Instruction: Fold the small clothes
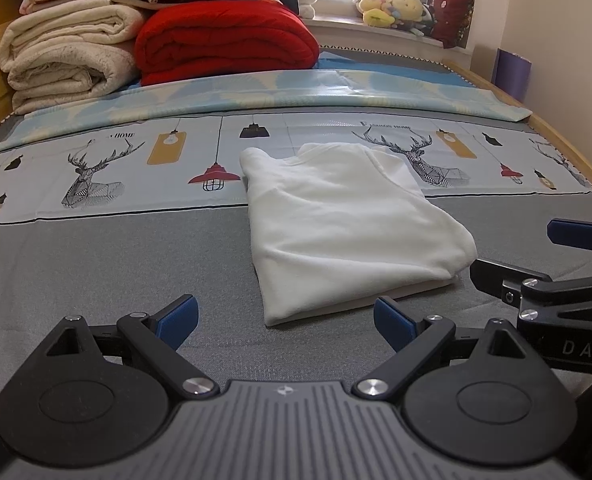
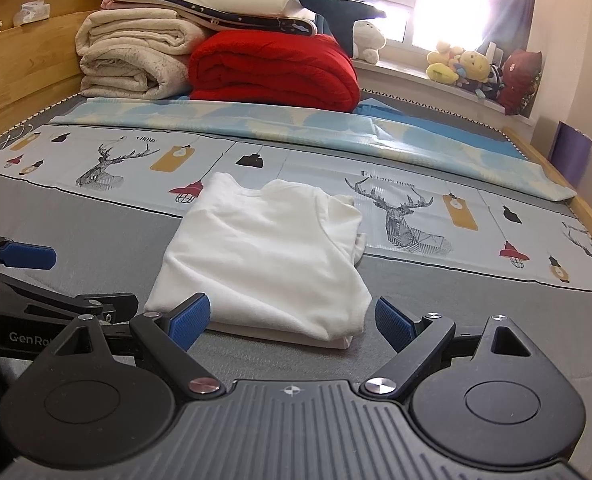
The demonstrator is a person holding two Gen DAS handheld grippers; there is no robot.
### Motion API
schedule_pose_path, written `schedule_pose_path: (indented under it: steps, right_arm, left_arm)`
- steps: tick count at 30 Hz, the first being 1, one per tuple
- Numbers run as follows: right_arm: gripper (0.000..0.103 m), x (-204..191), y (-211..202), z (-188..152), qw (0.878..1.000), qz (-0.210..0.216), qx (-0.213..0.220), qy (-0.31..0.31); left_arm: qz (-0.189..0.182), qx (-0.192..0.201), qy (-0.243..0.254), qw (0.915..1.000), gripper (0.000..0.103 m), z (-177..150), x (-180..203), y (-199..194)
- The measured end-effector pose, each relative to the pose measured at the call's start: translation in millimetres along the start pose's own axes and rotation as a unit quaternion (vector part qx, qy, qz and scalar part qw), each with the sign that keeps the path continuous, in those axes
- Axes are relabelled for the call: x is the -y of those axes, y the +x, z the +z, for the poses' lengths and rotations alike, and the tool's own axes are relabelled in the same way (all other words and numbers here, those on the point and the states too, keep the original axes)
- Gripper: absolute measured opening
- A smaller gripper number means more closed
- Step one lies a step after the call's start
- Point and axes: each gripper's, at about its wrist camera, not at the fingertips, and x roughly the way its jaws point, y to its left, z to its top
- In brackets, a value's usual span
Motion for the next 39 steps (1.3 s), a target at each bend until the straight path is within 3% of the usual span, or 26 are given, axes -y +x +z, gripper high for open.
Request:
schedule_pose_path:
  steps: [39]
  right_arm:
    - [0.090,3.7,4.5,-0.2,1.000,0.001,-0.006,0.008]
  left_arm:
    - [0.000,0.003,0.004,1.0000,0.097,2.0,0.0,1.7]
